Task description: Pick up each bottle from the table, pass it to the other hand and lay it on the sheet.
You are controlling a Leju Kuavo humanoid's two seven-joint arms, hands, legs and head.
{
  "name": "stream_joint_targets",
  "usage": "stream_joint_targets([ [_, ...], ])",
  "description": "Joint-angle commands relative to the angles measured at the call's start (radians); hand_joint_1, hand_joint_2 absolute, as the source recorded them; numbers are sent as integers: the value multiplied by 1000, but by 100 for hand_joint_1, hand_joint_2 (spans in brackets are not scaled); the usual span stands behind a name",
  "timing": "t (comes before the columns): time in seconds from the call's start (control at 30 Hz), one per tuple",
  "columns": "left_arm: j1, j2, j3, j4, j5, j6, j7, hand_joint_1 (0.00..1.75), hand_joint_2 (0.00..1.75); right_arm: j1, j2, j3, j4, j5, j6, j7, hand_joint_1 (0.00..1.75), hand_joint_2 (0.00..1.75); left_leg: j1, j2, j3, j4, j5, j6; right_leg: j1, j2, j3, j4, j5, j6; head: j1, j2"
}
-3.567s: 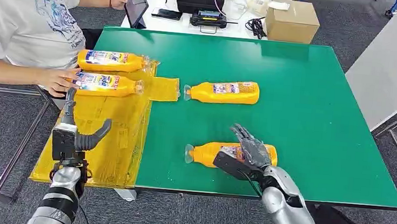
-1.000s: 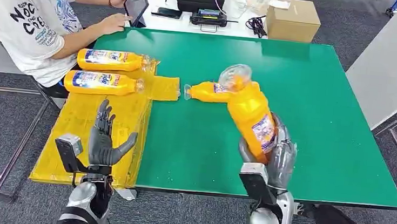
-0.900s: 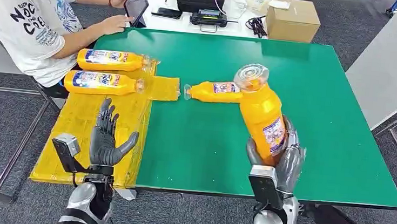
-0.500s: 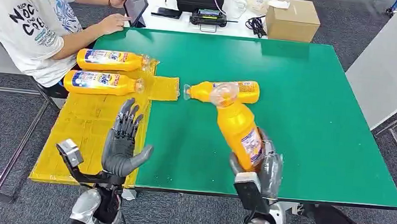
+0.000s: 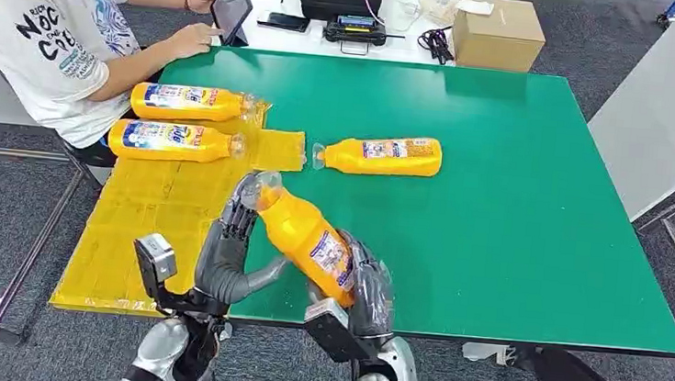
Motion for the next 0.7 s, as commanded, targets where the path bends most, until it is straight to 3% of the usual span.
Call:
stream_joint_targets([
  [0.03,-44,17,19,112,17,9,35,0,175,-54,-17,69,81,2,-20,13,175,175,1,2,4,-1,-1,-1,1,1,4,-1,0,-2,0,0],
  [0.4,-61,18,51,203,151,-62,95,0,175,-69,-22,112,129,23,-55,28,175,175,2,3,6,-1,-2,-2,2,2,5,-2,-1,-3,0,0],
  [0.6,-64,18,68,253,365,-246,138,0,175,-108,-22,162,260,-6,57,28,175,175,1,3,5,-2,-1,-2,1,2,5,-2,0,-2,0,0],
  [0.7,-65,18,67,251,366,-245,139,0,175,-111,-21,161,271,-12,61,20,175,175,1,2,5,-2,-1,-2,2,2,5,-2,0,-2,0,0],
])
